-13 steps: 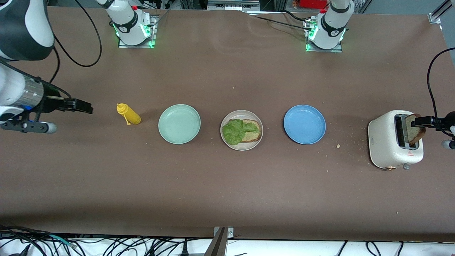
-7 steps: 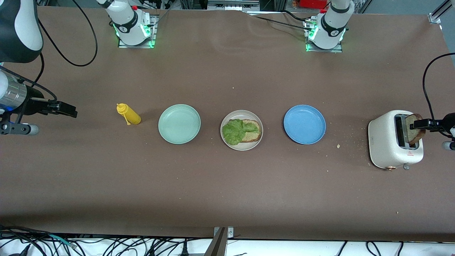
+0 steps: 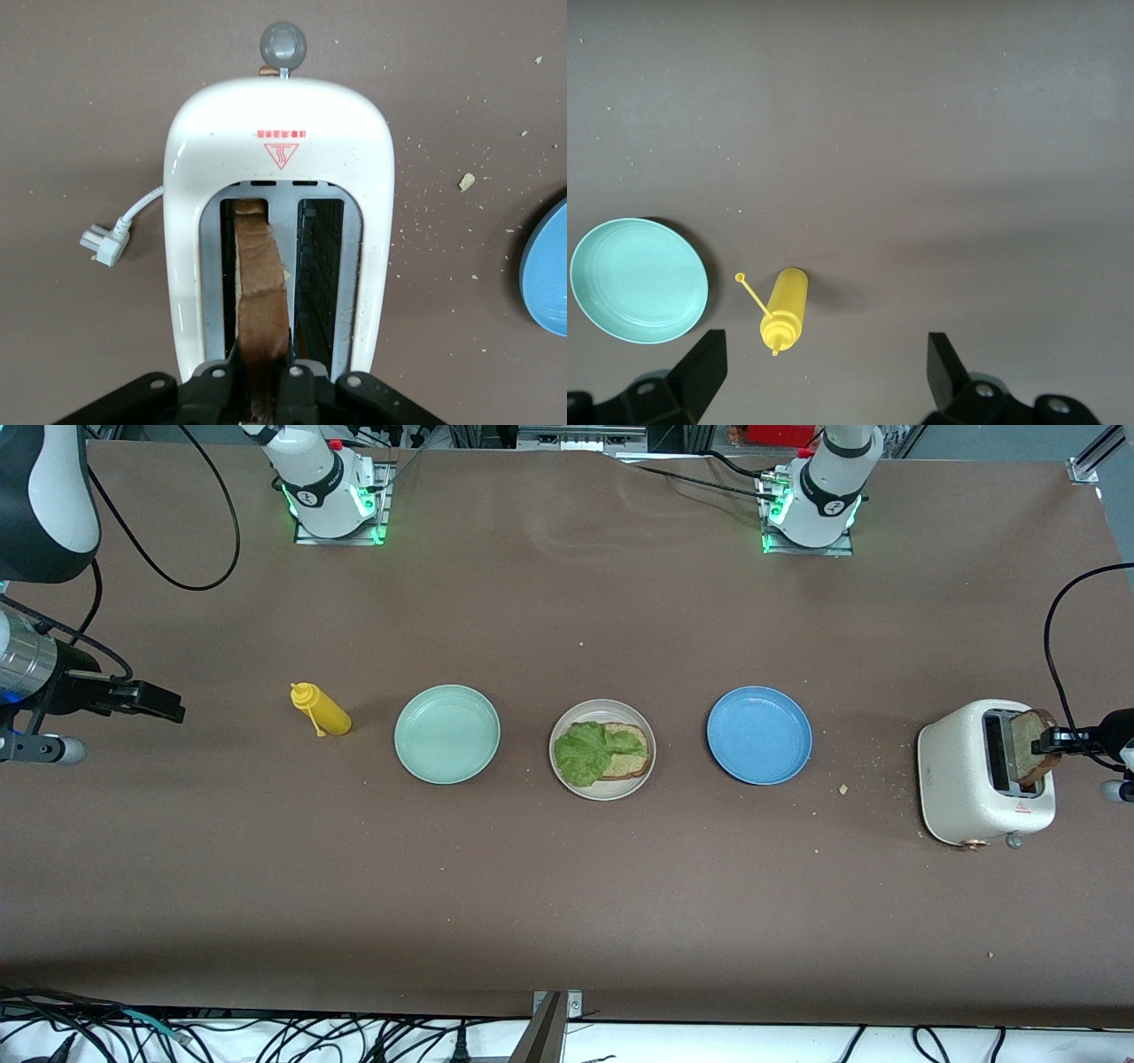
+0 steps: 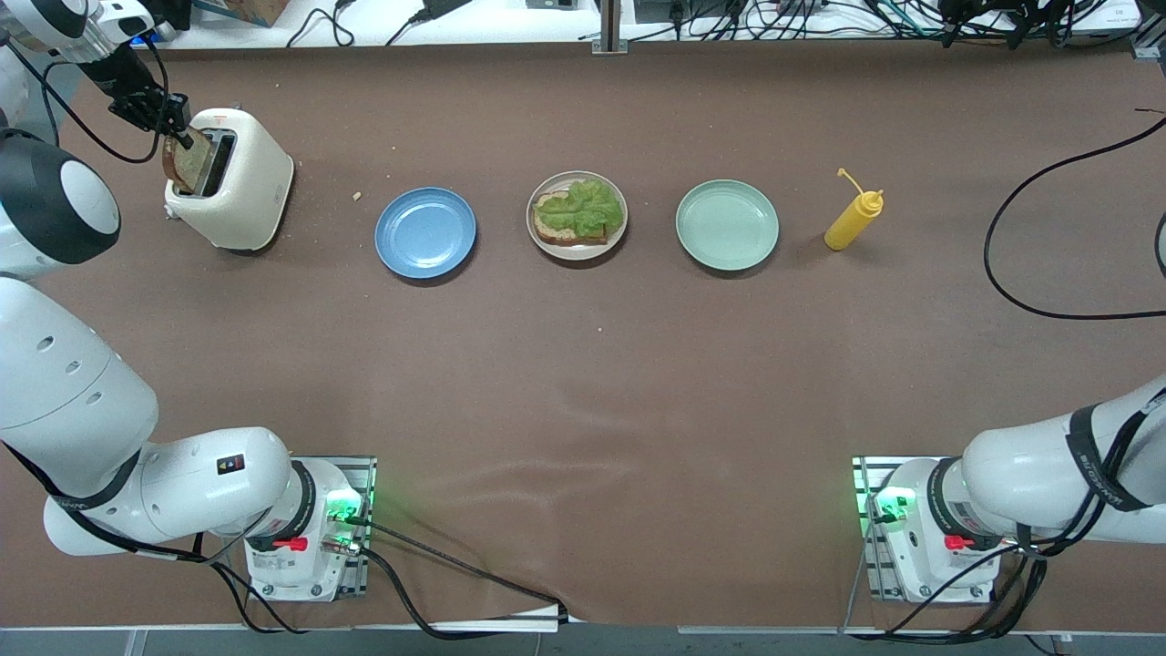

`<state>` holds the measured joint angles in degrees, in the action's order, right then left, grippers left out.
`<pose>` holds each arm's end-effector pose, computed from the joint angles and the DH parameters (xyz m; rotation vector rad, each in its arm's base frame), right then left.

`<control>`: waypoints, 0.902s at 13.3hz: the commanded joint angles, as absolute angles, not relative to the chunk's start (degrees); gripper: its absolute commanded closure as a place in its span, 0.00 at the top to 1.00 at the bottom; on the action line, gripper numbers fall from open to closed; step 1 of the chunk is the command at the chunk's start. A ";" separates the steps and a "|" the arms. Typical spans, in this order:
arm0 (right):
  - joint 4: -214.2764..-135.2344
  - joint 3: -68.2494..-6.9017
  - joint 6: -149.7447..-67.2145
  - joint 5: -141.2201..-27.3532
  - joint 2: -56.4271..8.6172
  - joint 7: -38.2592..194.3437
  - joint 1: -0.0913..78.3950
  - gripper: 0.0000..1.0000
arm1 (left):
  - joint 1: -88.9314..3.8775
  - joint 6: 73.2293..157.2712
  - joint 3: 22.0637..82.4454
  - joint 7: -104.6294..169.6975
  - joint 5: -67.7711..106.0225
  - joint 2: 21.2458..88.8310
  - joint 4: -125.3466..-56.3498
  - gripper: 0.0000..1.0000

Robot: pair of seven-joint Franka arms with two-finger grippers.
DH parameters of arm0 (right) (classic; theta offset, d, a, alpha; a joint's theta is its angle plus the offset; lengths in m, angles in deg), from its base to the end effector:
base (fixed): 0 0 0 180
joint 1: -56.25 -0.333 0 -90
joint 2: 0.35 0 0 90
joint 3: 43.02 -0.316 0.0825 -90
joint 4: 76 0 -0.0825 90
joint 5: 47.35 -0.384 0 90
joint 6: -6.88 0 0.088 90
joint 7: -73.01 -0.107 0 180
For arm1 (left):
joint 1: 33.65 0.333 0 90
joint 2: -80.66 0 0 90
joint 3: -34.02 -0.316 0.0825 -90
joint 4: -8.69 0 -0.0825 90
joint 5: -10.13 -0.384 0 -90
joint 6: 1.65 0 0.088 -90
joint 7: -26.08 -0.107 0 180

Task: Make sandwich in beige plate with both arms
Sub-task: 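Lift the second toast slice out of the toaster with the left gripper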

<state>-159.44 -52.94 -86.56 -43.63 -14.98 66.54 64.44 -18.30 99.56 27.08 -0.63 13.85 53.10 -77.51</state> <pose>0.6300 0.0002 0.5340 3.1105 -0.1247 -0.1173 0.6231 0.2370 0.3740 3.0320 -0.0989 -0.2953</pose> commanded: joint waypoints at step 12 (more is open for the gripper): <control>-159.76 -53.57 -86.90 -42.52 -13.89 66.16 65.04 1.00 | -25.03 73.24 27.86 0.07 14.69 54.73 -59.25 0.00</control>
<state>-159.36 -52.94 -86.72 -43.36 -14.81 66.52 64.45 -23.73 75.87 28.08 -0.48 13.07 55.19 -60.83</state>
